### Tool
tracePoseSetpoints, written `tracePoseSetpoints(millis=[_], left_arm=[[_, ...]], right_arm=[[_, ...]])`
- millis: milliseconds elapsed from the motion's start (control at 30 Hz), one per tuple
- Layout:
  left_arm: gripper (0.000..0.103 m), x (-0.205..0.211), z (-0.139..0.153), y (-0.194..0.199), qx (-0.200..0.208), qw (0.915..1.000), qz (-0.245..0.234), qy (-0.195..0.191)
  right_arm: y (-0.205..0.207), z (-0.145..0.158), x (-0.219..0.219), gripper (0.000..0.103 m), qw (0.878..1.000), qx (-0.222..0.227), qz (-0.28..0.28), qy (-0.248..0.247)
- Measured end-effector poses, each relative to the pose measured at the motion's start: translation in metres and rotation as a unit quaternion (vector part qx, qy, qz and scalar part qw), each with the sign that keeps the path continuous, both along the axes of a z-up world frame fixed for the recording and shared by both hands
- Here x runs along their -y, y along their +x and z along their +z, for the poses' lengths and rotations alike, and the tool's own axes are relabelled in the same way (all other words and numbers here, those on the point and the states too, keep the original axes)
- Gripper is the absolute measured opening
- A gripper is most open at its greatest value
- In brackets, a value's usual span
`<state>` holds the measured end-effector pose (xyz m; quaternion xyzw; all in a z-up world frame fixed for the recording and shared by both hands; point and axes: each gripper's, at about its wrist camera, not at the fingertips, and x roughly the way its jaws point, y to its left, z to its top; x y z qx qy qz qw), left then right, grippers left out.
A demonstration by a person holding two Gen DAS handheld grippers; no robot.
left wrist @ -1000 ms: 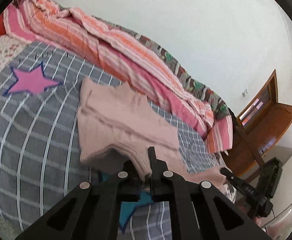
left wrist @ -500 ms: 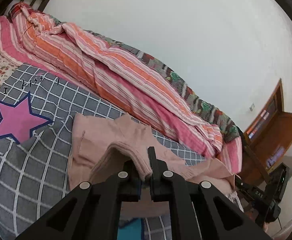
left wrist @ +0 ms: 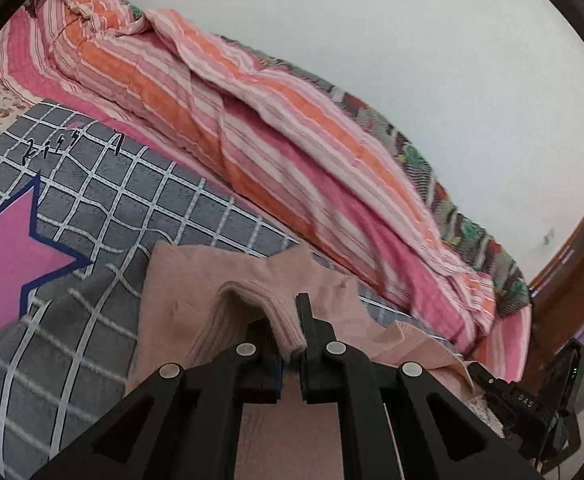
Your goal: Fold small clothes
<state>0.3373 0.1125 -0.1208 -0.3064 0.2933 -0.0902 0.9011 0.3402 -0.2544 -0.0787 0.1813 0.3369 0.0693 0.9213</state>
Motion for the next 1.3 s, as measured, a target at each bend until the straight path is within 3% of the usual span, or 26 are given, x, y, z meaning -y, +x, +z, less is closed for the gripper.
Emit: tracePoseSetpoints(millis=[167, 333, 400, 467, 533, 667, 867, 900, 933, 1100, 1300], left_arm=[[0.006, -0.01, -0.021, 0.037, -0.026, 0.9996, 0.009, -0.003], [0.008, -0.008, -0.036, 0.071, -0.058, 0.9981, -0.018, -0.006], [0.024, -0.004, -0.035, 0.079, -0.065, 0.9973, -0.03, 0.01], [0.053, -0.003, -0.032, 0.075, -0.054, 0.9977, -0.033, 0.025], [0.061, -0.004, -0.027, 0.063, -0.03, 0.9987, -0.029, 0.03], [0.061, -0.001, -0.021, 0.04, -0.027, 0.9972, -0.036, 0.059], [0.062, 0.007, -0.02, -0.021, -0.021, 0.9915, -0.041, 0.121], [0.063, 0.007, -0.022, -0.036, -0.024, 0.9909, -0.041, 0.126], [0.063, 0.005, -0.023, -0.044, -0.026, 0.9911, -0.042, 0.124], [0.064, -0.008, -0.043, -0.09, -0.053, 0.9953, -0.045, 0.068], [0.064, -0.003, -0.069, -0.088, -0.088, 0.9939, -0.065, 0.019]], right_arm=[[0.046, -0.022, -0.007, 0.005, 1.0, -0.018, 0.004, -0.014], [0.07, -0.046, -0.008, 0.006, 0.999, -0.04, -0.011, -0.034], [0.076, -0.056, -0.006, 0.011, 0.998, -0.058, -0.011, -0.031], [0.073, -0.06, -0.002, 0.014, 0.998, -0.063, -0.006, -0.022], [0.063, -0.059, -0.001, 0.026, 0.997, -0.063, -0.004, -0.034], [0.029, -0.054, -0.001, 0.038, 0.997, -0.055, -0.002, -0.061], [-0.03, -0.055, 0.003, 0.041, 0.994, -0.073, 0.025, -0.077], [-0.038, -0.056, 0.003, 0.046, 0.993, -0.078, 0.03, -0.08], [-0.048, -0.057, 0.003, 0.051, 0.992, -0.083, 0.036, -0.082], [-0.091, -0.07, 0.0, 0.052, 0.991, -0.101, 0.053, -0.071], [-0.099, -0.089, -0.006, 0.053, 0.991, -0.119, 0.052, -0.04]])
